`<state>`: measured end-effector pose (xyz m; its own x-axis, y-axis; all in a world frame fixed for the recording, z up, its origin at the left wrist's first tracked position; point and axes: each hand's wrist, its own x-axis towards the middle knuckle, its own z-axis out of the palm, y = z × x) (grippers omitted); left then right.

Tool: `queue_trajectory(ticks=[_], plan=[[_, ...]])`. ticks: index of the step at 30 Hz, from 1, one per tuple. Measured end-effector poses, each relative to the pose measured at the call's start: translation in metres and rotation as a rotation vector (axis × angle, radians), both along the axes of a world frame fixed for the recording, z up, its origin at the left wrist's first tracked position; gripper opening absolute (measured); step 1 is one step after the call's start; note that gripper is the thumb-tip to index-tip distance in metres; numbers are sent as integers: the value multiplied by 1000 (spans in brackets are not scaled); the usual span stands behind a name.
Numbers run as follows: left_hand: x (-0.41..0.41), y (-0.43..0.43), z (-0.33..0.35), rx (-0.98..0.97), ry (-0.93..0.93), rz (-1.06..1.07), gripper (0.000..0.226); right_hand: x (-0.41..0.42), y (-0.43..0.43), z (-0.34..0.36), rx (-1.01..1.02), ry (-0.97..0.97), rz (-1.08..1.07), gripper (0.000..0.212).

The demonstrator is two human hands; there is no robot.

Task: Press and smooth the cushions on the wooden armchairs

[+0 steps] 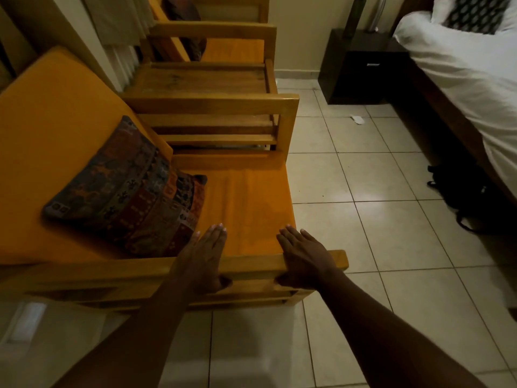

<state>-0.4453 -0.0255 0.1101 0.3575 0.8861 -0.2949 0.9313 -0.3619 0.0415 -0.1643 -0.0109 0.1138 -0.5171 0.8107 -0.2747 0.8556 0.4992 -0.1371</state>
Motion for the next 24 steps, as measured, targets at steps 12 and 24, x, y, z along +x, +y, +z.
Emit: queue_trajectory(ticks=[12,24], plan=[[2,-4,6,33,62,12,128,-2,-4,-2,66,18,-7,117],[13,-7,57,-203,5,62,147,-6,-3,35,-100,-20,-86,129]])
